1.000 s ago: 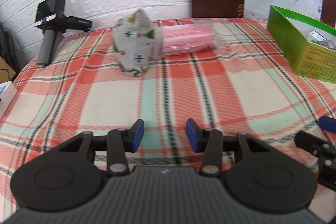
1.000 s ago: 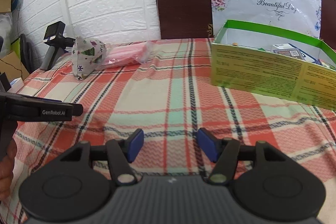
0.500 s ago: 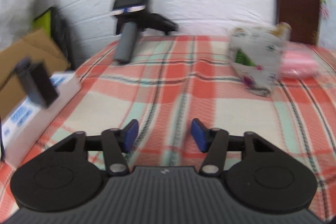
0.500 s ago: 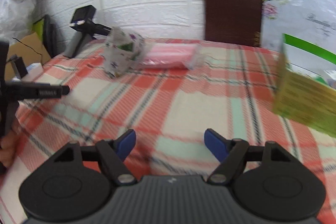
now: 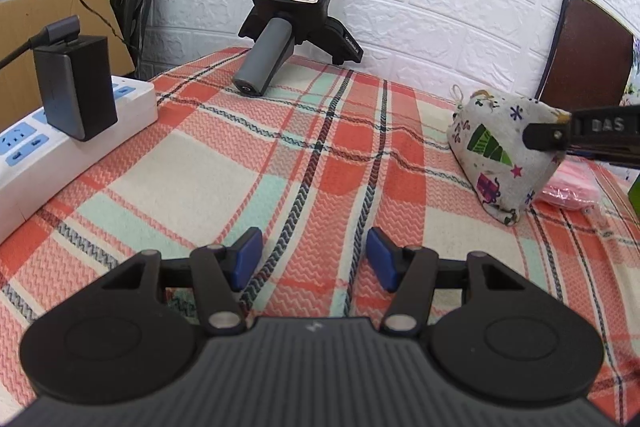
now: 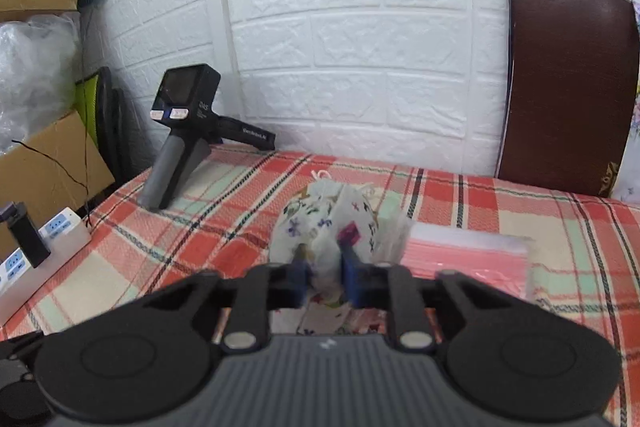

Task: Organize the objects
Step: 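Move the left gripper to the floral cloth pouch, then close the left gripper on the pouch and lift it, then carry the pouch into the green box and open the left gripper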

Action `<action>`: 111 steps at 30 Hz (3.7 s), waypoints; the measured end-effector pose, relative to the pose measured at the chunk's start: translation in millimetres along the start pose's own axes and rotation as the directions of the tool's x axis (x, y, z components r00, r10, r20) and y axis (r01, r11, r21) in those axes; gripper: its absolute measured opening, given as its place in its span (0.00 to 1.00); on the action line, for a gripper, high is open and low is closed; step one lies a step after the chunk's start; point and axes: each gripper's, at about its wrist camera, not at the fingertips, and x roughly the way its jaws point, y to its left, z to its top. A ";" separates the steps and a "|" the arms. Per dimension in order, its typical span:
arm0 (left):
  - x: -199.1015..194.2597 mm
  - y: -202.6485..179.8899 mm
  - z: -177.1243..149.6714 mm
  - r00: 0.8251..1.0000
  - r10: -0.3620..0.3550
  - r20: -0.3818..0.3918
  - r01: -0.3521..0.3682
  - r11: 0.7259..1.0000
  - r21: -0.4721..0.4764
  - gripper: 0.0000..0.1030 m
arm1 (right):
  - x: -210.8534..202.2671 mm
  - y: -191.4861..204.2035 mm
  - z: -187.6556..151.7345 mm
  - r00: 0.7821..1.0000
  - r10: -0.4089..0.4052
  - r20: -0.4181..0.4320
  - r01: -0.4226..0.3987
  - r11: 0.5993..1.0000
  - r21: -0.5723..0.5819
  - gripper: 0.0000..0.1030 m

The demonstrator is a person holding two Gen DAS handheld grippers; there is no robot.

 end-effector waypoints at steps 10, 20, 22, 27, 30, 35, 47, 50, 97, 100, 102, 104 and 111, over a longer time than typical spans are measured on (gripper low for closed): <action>-1.4 5.2 0.8 1.000 -0.027 -0.009 0.027 0.999 -0.029 0.59 | -140.1 37.7 -81.7 0.999 0.054 0.005 -0.043 0.841 -0.539 0.11; -46.1 11.2 8.6 0.981 -0.190 -0.046 0.178 0.965 -0.194 0.60 | -188.1 -12.6 -110.1 0.978 0.201 -0.048 -0.206 0.968 -0.143 0.75; -53.9 2.8 14.4 0.970 -0.235 -0.054 0.221 0.956 -0.191 0.60 | -178.8 -23.1 -107.3 0.977 0.205 -0.059 -0.209 0.975 -0.075 0.75; -66.8 -26.4 16.8 0.951 -0.286 -0.120 0.271 0.954 -0.130 0.71 | -159.7 -13.2 -106.1 0.973 0.222 -0.059 -0.226 0.970 -0.090 0.77; -68.5 -39.2 11.5 0.949 -0.278 -0.151 0.267 0.959 -0.092 0.79 | -140.4 -3.8 -105.4 0.964 0.249 -0.088 -0.257 0.962 -0.095 0.79; -53.0 -48.3 -2.2 0.942 -0.264 -0.207 0.258 0.965 -0.053 0.78 | -95.8 11.4 -104.5 0.952 0.265 -0.153 -0.281 0.955 -0.098 0.80; -71.9 -86.4 -24.3 0.867 -0.433 -0.245 0.414 0.901 -0.129 0.45 | -124.9 -21.2 -124.0 0.950 0.272 -0.153 -0.256 0.960 0.115 0.53; -80.0 -118.7 -35.0 0.828 -0.486 -0.280 0.476 0.873 -0.108 0.45 | -153.6 -45.1 -137.3 0.967 0.215 -0.134 -0.196 0.970 0.143 0.53; -4.4 -439.1 21.4 0.903 -0.369 -0.218 0.429 0.775 0.464 0.51 | -135.4 -280.2 -77.2 0.931 -0.348 0.108 0.310 0.913 0.266 0.65; -7.8 -430.5 16.2 0.906 -0.375 -0.195 0.422 0.778 0.465 0.52 | -143.4 -275.3 -80.5 0.923 -0.361 0.134 0.319 0.911 0.261 0.72; -15.1 -425.6 14.5 0.909 -0.372 -0.188 0.416 0.781 0.466 0.52 | -150.1 -272.5 -83.0 0.918 -0.374 0.132 0.330 0.905 0.269 0.72; -21.8 -419.1 15.0 0.906 -0.376 -0.194 0.423 0.789 0.445 0.53 | -163.3 -270.0 -85.9 0.916 -0.377 0.138 0.324 0.898 0.299 0.72; -65.3 -397.7 10.9 0.916 -0.358 -0.181 0.401 0.803 0.441 0.53 | -233.2 -253.9 -112.8 0.888 -0.425 0.174 0.337 0.860 0.382 0.76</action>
